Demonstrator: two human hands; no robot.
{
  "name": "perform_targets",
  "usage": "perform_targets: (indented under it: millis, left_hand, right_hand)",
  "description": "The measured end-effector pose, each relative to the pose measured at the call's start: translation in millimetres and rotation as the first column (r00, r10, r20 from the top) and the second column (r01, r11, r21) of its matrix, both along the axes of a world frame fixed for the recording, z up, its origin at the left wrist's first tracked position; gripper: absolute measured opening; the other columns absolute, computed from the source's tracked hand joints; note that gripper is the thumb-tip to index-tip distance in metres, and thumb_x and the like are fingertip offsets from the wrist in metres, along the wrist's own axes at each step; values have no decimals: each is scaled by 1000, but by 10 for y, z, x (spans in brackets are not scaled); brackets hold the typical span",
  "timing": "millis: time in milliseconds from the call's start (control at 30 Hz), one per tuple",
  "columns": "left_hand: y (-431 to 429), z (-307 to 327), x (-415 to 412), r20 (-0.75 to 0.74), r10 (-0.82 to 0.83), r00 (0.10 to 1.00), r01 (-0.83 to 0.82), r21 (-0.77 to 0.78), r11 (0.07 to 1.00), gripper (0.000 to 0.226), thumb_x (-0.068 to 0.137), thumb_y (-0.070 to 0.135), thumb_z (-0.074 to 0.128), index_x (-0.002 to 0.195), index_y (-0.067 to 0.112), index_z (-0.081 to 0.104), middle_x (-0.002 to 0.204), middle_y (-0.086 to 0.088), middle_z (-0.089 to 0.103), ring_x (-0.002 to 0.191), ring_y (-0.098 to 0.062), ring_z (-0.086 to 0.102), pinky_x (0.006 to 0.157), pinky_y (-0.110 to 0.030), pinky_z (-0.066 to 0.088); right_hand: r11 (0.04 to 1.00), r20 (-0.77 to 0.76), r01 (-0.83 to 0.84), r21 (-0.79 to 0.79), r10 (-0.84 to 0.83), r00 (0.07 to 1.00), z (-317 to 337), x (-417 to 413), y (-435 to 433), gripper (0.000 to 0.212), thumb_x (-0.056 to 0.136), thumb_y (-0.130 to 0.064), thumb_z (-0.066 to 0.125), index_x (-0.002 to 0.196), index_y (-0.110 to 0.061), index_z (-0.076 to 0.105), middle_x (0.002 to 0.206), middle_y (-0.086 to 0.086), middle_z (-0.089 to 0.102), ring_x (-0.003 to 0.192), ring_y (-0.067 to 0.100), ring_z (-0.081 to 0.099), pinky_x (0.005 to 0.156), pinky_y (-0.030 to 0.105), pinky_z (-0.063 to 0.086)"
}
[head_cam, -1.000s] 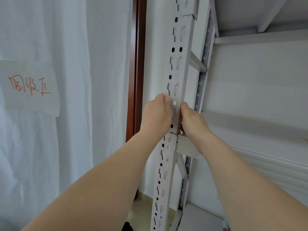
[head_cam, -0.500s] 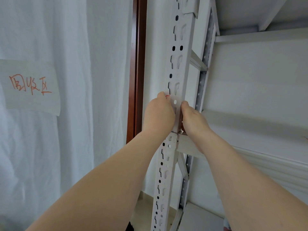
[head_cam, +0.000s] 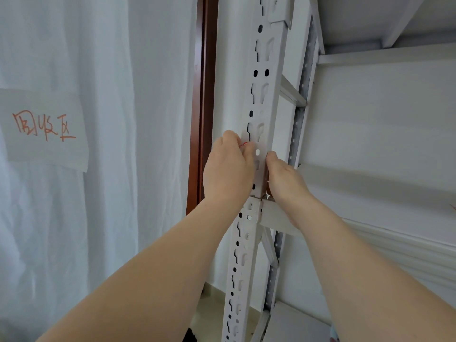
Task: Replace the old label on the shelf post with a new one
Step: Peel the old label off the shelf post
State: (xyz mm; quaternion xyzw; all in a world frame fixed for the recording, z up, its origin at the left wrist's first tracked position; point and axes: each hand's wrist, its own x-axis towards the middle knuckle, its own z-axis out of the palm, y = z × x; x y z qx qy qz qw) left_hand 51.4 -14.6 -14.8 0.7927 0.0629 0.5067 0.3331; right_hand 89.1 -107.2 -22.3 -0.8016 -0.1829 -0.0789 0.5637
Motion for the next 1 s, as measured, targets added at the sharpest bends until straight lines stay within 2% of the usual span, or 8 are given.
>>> perform_targets:
  millis: [100, 200, 367, 500, 633, 733, 833, 1000]
  left_hand:
    - [0, 23, 27, -64, 62, 996, -56, 102, 993, 17, 98, 24, 38, 89, 13, 47, 88, 1, 51, 74, -17, 46, 63, -28, 34]
    - [-17, 45, 39, -58, 72, 996, -65, 106, 992, 16, 98, 18, 36, 87, 12, 45, 86, -1, 49, 71, -17, 44, 61, -24, 30]
    - [-40, 54, 44, -54, 34, 998, -33, 19, 999, 18, 99, 16, 33, 83, 11, 40, 83, -2, 45, 72, -18, 41, 64, -27, 28]
    - [-9, 12, 86, 8, -55, 998, 56, -121, 991, 23, 98, 14, 35, 77, 10, 43, 71, 1, 44, 67, -18, 41, 57, -29, 33]
    - [64, -47, 73, 55, -151, 987, 158, -153, 976, 26, 98, 15, 36, 80, 4, 51, 69, -1, 50, 66, -21, 47, 63, -38, 43]
    - [80, -21, 32, 52, -187, 981, 193, -156, 969, 25, 98, 22, 43, 79, 9, 52, 62, 5, 48, 58, -11, 44, 60, -29, 40]
    - [73, -9, 21, 65, -205, 976, 215, -208, 954, 19, 96, 25, 47, 86, 13, 57, 65, 9, 51, 61, -6, 48, 60, -22, 41]
    - [63, -7, 29, 85, -204, 975, 219, -262, 940, 12, 93, 25, 53, 90, 16, 60, 69, 10, 57, 64, -3, 53, 58, -11, 40]
  right_hand:
    - [1000, 1, 2, -4, -2, 1000, 9, -6, -2, 45, 98, -44, 24, 65, -18, 40, 69, 0, 45, 77, 26, 43, 81, 42, 39]
    - [1000, 5, 2, -5, -2, 1000, 17, -12, -1, 43, 98, -40, 23, 64, -19, 36, 68, 0, 44, 79, 27, 42, 81, 42, 38]
    - [1000, 12, -6, -9, 6, 1000, 17, -16, -8, 41, 100, -37, 22, 65, -17, 33, 68, 0, 42, 79, 27, 40, 78, 40, 35]
    - [1000, 11, -7, 1, 7, 1000, 13, -20, 2, 39, 100, -35, 20, 67, -19, 32, 69, 1, 43, 81, 28, 41, 80, 42, 36]
    - [1000, -2, 0, 19, 0, 1000, 18, -32, 18, 42, 99, -39, 20, 69, -17, 39, 71, 0, 47, 83, 29, 45, 95, 51, 45]
    - [1000, -16, 1, 18, -1, 1000, 13, -29, 17, 46, 96, -46, 22, 69, -18, 46, 72, -1, 50, 83, 28, 48, 99, 53, 45]
    - [1000, -18, -4, 20, 4, 1000, 5, -44, 16, 46, 95, -48, 22, 68, -20, 46, 73, -2, 51, 83, 27, 48, 100, 54, 45]
    - [1000, -3, 11, 19, -11, 1000, 8, -43, 17, 45, 96, -48, 24, 65, -22, 44, 71, -2, 49, 83, 27, 47, 88, 45, 43]
